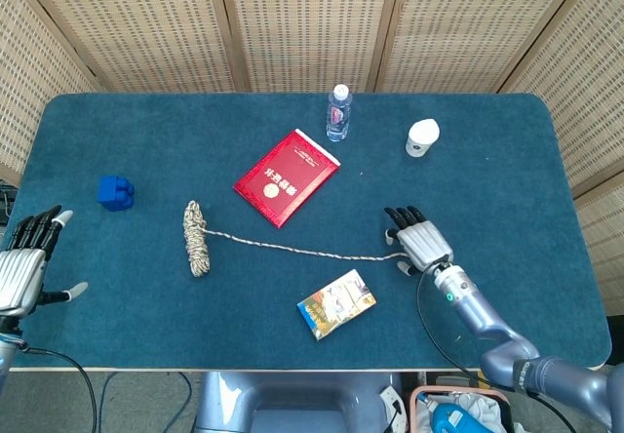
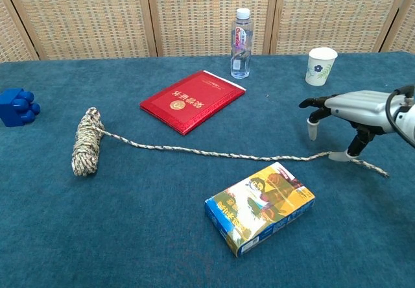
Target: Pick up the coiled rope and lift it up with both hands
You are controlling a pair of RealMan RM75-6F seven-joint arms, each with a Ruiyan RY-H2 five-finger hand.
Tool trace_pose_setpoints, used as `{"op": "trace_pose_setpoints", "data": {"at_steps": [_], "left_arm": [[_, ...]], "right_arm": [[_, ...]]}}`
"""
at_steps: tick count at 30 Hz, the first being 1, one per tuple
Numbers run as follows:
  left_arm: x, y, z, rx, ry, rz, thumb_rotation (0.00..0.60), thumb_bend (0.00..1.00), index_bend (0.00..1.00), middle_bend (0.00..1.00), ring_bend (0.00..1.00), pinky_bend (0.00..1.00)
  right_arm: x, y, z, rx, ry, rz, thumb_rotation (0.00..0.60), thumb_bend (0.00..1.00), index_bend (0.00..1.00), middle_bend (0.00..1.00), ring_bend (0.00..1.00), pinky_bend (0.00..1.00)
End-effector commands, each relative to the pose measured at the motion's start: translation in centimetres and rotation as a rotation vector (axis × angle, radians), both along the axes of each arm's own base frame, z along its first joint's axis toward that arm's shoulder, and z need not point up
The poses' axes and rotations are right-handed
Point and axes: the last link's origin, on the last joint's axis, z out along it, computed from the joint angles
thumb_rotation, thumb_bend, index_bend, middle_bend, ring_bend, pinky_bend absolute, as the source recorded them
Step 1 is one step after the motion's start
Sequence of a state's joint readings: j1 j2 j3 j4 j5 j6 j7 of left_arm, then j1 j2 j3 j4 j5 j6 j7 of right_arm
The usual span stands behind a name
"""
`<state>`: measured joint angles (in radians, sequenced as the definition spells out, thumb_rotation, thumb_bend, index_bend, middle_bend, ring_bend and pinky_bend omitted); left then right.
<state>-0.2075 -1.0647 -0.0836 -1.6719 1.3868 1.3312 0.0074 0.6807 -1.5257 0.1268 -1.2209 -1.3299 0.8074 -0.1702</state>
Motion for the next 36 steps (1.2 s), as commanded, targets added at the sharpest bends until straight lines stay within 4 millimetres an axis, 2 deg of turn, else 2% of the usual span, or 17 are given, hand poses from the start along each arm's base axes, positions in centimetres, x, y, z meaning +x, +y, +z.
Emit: {"op": "trace_pose_setpoints", "data": {"at_steps": [1,10,20,36], "left_arm": [[0.0,0.1,0.1,0.001,0.000,0.001,0.600,0.00,0.00,0.00,0.00,0.00],[-0.4,0.4,-0.1,0.002,0.004,0.016,0.600,0.00,0.00,0.00,0.00,0.00],[-0.4,0.5,-0.1,0.002,0.007,0.020,0.600,0.00,0.00,0.00,0.00,0.00],[-0.4,0.5,-0.1,0.000,0.007,0.021,0.600,0.00,0.00,0.00,0.00,0.00]], "right_arm": [[0.4,-0.3,-0.6,0.010,0.010,0.004,0.600,0.30,0.40,0.00,0.00,0.00],[0.9,-0.5,-2.3,0.040,0.025,0.005,0.600,0.32,0.46,0.00,0.00,0.00],[0.6,-0.7,-2.8,0.048,0.027,-0.001,0.600,0.39,0.48,0.00,0.00,0.00],[0.5,-0.6,-3.0,0.047,0.000,-0.007,0.600,0.44,0.60,0.00,0.00,0.00]]}}
